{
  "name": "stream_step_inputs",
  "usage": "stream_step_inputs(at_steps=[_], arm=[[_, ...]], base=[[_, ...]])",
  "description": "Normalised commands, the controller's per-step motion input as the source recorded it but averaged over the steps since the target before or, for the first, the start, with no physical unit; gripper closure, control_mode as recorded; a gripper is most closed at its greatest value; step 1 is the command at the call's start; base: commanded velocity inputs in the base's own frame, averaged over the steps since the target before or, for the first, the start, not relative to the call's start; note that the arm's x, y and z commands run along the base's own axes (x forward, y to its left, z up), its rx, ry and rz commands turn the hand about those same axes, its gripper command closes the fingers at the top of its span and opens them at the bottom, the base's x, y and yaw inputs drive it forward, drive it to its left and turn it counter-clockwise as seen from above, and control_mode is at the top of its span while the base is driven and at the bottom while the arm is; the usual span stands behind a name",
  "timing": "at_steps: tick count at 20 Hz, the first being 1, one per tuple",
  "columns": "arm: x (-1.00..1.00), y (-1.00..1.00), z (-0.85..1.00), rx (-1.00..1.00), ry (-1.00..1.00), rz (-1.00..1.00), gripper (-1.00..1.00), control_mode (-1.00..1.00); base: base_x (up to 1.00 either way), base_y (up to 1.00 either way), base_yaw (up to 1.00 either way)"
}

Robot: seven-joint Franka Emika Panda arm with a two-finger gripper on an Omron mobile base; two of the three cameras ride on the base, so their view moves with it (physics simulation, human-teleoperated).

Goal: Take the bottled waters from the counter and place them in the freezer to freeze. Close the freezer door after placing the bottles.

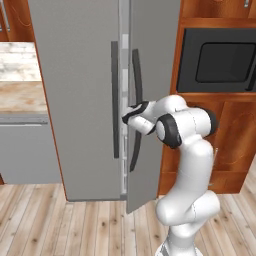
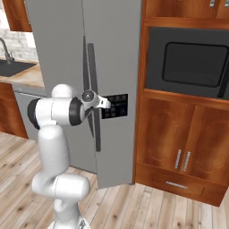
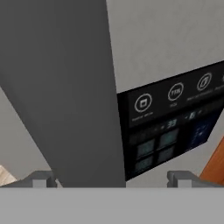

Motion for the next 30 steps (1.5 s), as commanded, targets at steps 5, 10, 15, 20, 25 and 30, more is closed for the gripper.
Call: stream_step_inputs(at_steps=[5,10,15,20,25,30], arm=[[0.53,0.00,0.00,-0.06,0.05,-0.08,-1.00,-1.00],[0.48,0.00,0.10,-0.02,0.06,-0.05,-1.00,-1.00],[0.53,0.00,0.17,-0.02,0.09,-0.05,-1.00,-1.00],[0.53,0.00,0.20,-0.01,0.05,-0.06,-1.00,-1.00],[0.55,0.00,0.15,-0.03,0.05,-0.05,-1.00,-1.00],[0.56,0.00,0.11,-0.03,0.05,-0.05,-1.00,-1.00]], base=[[0.00,0.00,0.00],[0.00,0.00,0.00],[0.00,0.00,0.00],[0.00,0.00,0.00],[0.00,0.00,0.00],[0.00,0.00,0.00]])
